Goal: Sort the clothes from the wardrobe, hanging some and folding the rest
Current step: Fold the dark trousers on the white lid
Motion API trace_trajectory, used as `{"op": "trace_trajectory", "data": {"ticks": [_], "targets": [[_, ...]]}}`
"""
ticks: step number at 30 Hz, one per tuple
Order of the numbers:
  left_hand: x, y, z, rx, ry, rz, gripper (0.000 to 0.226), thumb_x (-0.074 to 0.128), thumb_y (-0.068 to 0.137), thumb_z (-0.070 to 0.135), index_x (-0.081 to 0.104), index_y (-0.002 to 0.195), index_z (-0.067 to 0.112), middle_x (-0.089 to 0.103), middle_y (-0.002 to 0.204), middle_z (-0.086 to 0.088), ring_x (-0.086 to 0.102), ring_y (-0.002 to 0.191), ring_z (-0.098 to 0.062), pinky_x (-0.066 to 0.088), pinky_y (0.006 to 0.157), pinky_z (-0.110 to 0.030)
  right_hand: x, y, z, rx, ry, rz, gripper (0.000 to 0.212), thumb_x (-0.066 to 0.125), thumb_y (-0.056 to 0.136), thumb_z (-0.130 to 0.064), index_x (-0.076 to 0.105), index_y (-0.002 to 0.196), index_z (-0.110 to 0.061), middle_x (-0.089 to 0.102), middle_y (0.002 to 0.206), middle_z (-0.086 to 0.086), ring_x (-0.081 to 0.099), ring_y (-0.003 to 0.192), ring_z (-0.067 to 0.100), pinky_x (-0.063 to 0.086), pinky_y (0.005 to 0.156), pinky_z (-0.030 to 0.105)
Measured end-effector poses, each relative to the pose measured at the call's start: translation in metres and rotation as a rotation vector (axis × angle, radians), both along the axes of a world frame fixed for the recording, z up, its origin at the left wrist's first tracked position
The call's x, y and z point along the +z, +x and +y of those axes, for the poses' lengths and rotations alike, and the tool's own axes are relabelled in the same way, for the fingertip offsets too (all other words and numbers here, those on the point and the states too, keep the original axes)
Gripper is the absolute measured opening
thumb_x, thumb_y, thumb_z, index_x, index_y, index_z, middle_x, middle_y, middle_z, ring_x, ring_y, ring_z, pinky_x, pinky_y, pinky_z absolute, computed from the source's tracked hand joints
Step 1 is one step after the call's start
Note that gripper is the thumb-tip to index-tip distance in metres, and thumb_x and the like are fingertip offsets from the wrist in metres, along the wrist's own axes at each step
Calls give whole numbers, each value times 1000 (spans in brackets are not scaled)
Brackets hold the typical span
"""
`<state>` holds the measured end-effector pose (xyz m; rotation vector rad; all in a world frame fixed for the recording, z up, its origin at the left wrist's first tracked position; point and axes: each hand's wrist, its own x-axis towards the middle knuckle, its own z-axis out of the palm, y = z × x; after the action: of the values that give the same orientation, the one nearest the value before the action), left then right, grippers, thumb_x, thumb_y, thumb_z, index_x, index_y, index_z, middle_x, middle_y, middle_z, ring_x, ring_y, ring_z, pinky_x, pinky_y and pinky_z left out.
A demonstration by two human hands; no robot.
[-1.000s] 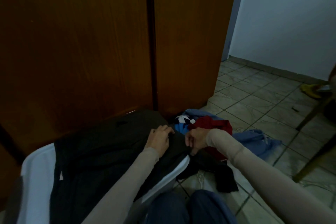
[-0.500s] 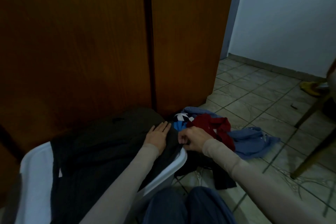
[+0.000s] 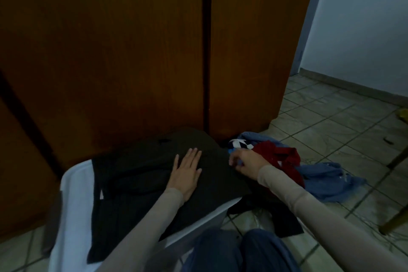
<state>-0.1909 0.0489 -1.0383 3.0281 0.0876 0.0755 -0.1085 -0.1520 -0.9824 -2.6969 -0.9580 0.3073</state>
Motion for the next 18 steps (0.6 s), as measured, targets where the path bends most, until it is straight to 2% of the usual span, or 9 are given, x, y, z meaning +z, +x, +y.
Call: {"op": "trace_trajectory", "data": {"ticks": [3, 5, 8, 12, 16, 18], "targets": [[3, -27, 38, 254, -236, -45, 57, 17, 102, 41, -4, 151, 20, -4, 159, 3, -4, 145, -12, -4, 117, -39, -4, -6, 34, 69, 4, -30, 39, 52, 92, -12, 47, 129, -22, 37, 141, 1, 38, 128, 18, 33, 107, 33], [4, -44, 62, 500, -212, -88, 58, 21, 102, 38, -2, 151, 16, 1, 159, -3, 0, 146, -18, 1, 117, -44, -9, -13, 63, 121, -61, -33, 49, 47, 96, -21, 32, 142, -24, 23, 153, -1, 24, 139, 18, 20, 115, 40], [10, -65, 88, 811, -168, -17, 60, 29, 101, 36, 4, 149, 9, 7, 157, -15, 4, 145, -31, 9, 116, -49, -17, -28, 104, 163, -191, 13, 54, 36, 100, -33, 14, 149, -28, 7, 158, -3, 5, 145, 15, 2, 115, 51], [20, -82, 104, 976, -196, 90, 72, 40, 96, 45, 8, 148, 7, 18, 151, -20, 19, 139, -36, 21, 111, -49, -20, -45, 141, 230, -409, -18, 55, 25, 101, -43, 5, 150, -30, -2, 158, -3, -6, 145, 16, -9, 109, 62], [25, -90, 117, 1051, -295, 109, 89, 56, 88, 49, 8, 147, 3, 23, 148, -20, 28, 136, -35, 25, 110, -45, -31, -57, 156, 238, -534, -17, 60, 15, 98, -53, -6, 149, -30, -13, 157, 1, -13, 144, 17, -12, 108, 61], [26, -90, 120, 1075, -388, 114, 87, 62, 86, 45, 15, 145, 3, 33, 144, -19, 37, 131, -34, 32, 106, -43, -36, -60, 158, 227, -537, -11, 62, 15, 98, -55, -10, 149, -30, -18, 156, 2, -17, 144, 17, -11, 108, 60]]}}
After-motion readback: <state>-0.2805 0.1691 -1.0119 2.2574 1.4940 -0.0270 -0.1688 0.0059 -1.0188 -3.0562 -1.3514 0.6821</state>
